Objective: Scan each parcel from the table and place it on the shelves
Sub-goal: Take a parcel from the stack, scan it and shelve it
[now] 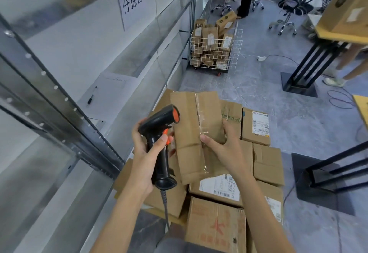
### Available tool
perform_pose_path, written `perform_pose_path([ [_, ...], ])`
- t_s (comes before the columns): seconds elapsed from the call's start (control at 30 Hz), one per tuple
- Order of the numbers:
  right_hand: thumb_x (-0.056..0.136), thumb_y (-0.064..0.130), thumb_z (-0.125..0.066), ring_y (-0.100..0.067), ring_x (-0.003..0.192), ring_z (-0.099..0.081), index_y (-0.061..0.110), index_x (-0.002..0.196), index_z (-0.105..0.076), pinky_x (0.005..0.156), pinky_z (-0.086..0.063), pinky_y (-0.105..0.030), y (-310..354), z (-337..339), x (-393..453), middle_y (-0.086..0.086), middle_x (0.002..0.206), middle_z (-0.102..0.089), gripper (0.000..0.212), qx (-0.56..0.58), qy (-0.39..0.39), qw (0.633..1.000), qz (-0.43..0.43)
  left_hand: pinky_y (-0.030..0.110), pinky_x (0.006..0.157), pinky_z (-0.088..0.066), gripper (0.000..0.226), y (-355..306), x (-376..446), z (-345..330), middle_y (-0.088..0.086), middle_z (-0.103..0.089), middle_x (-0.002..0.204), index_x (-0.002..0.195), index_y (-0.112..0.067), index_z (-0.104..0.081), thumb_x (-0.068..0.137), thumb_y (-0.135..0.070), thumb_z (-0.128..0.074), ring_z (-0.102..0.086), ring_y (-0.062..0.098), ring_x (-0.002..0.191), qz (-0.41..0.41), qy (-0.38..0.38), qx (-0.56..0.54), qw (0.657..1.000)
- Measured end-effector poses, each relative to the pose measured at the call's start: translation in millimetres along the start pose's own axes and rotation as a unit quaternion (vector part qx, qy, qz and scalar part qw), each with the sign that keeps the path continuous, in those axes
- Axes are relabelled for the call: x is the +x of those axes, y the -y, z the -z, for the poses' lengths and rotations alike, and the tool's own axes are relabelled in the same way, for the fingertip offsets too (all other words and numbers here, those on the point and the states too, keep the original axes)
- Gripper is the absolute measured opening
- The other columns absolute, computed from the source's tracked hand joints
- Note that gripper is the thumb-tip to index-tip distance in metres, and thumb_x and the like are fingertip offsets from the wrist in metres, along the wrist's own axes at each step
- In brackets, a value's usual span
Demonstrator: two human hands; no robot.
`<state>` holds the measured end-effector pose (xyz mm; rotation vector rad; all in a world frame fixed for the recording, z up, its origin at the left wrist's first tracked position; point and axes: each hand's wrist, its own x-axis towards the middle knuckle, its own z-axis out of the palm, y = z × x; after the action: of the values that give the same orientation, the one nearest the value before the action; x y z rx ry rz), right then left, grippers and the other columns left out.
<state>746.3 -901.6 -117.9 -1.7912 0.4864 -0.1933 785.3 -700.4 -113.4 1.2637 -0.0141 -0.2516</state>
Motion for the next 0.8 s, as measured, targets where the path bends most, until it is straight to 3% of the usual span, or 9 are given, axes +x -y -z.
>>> perform_pose_path([
  [0.1, 0.078, 0.045, -0.083, -0.011, 0.146, -0.029, 0.034, 0.158, -0.022, 0.120, -0.031, -0.047, 5, -2, -14, 0.008, 0.160, -0.030, 0.102, -0.056, -0.035, 0.998, 0.024, 0.063, 0.093, -0.055, 0.064, -1, -7, -7, -0.011, -0.072, 0.115, 0.133, -0.046, -0.048, 0.079, -0.036, -0.081, -0.072, 0.016, 0.104, -0.007, 0.008, 0.009, 1.000],
  [0.17, 0.059, 0.074, -0.078, -0.020, 0.149, -0.023, 0.042, 0.158, -0.007, 0.120, -0.030, -0.051, 8, -6, -23, 0.001, 0.163, -0.018, 0.126, -0.124, -0.018, 0.992, 0.010, 0.060, 0.095, -0.055, 0.070, -3, -11, -11, -0.011, -0.069, 0.121, 0.132, -0.049, -0.047, 0.072, -0.044, -0.082, -0.071, 0.018, 0.110, -0.007, 0.011, 0.016, 1.000],
  [0.23, 0.039, 0.096, -0.061, -0.027, 0.152, -0.011, 0.050, 0.152, 0.011, 0.122, -0.021, -0.053, 8, -10, -31, -0.008, 0.165, -0.004, 0.142, -0.198, -0.012, 0.980, 0.008, 0.059, 0.100, -0.052, 0.071, -4, -14, -13, -0.009, -0.063, 0.132, 0.133, -0.053, -0.046, 0.071, -0.047, -0.081, -0.065, 0.021, 0.120, -0.007, 0.010, 0.028, 1.000],
  [0.33, 0.039, 0.095, -0.057, -0.026, 0.151, 0.000, 0.053, 0.147, 0.024, 0.121, -0.012, -0.052, -1, -18, -40, -0.009, 0.164, 0.011, 0.141, -0.238, -0.034, 0.971, 0.011, 0.062, 0.104, -0.047, 0.066, -2, -15, -14, -0.003, -0.057, 0.141, 0.135, -0.053, -0.043, 0.081, -0.039, -0.079, -0.059, 0.026, 0.127, -0.009, 0.018, 0.033, 0.999],
  [0.43, 0.051, 0.088, -0.064, -0.032, 0.150, -0.001, 0.049, 0.151, 0.022, 0.120, -0.013, -0.055, -10, -26, -44, -0.003, 0.162, 0.019, 0.138, -0.273, -0.047, 0.961, 0.000, 0.059, 0.104, -0.049, 0.064, 3, -20, -16, -0.004, -0.060, 0.138, 0.134, -0.051, -0.046, 0.082, -0.034, -0.079, -0.063, 0.026, 0.124, -0.011, 0.032, 0.020, 0.999],
  [0.5, 0.048, 0.093, -0.055, -0.036, 0.149, -0.004, 0.046, 0.154, 0.018, 0.119, -0.016, -0.057, -16, -30, -48, -0.002, 0.162, 0.021, 0.137, -0.289, -0.054, 0.956, -0.005, 0.052, 0.100, -0.053, 0.060, 10, -25, -18, -0.005, -0.063, 0.134, 0.131, -0.052, -0.047, 0.084, -0.032, -0.079, -0.067, 0.023, 0.119, -0.016, 0.035, 0.020, 0.999],
  [0.63, 0.051, 0.094, -0.039, -0.041, 0.145, -0.013, 0.051, 0.156, 0.007, 0.115, -0.023, -0.058, -27, -33, -58, 0.010, 0.165, 0.022, 0.122, -0.312, -0.075, 0.947, 0.019, 0.024, 0.076, -0.059, 0.058, 18, -34, -22, -0.022, -0.068, 0.118, 0.127, -0.055, -0.047, 0.081, -0.032, -0.072, -0.070, 0.007, 0.107, -0.027, 0.041, 0.032, 0.998],
  [0.73, 0.061, 0.085, -0.039, -0.046, 0.144, -0.017, 0.056, 0.154, -0.003, 0.113, -0.024, -0.059, -29, -32, -62, 0.021, 0.167, 0.009, 0.104, -0.315, -0.100, 0.943, 0.051, 0.028, 0.079, -0.058, 0.057, 16, -37, -24, -0.029, -0.064, 0.118, 0.126, -0.059, -0.045, 0.082, -0.035, -0.072, -0.066, 0.000, 0.110, -0.037, 0.048, 0.048, 0.997],
  [0.8, 0.063, 0.080, -0.042, -0.046, 0.145, -0.018, 0.055, 0.154, -0.009, 0.113, -0.024, -0.059, -29, -31, -64, 0.025, 0.166, 0.001, 0.100, -0.301, -0.113, 0.945, 0.064, 0.035, 0.089, -0.059, 0.058, 14, -37, -24, -0.023, -0.063, 0.126, 0.129, -0.056, -0.045, 0.085, -0.030, -0.072, -0.067, 0.008, 0.114, -0.044, 0.058, 0.047, 0.996],
])
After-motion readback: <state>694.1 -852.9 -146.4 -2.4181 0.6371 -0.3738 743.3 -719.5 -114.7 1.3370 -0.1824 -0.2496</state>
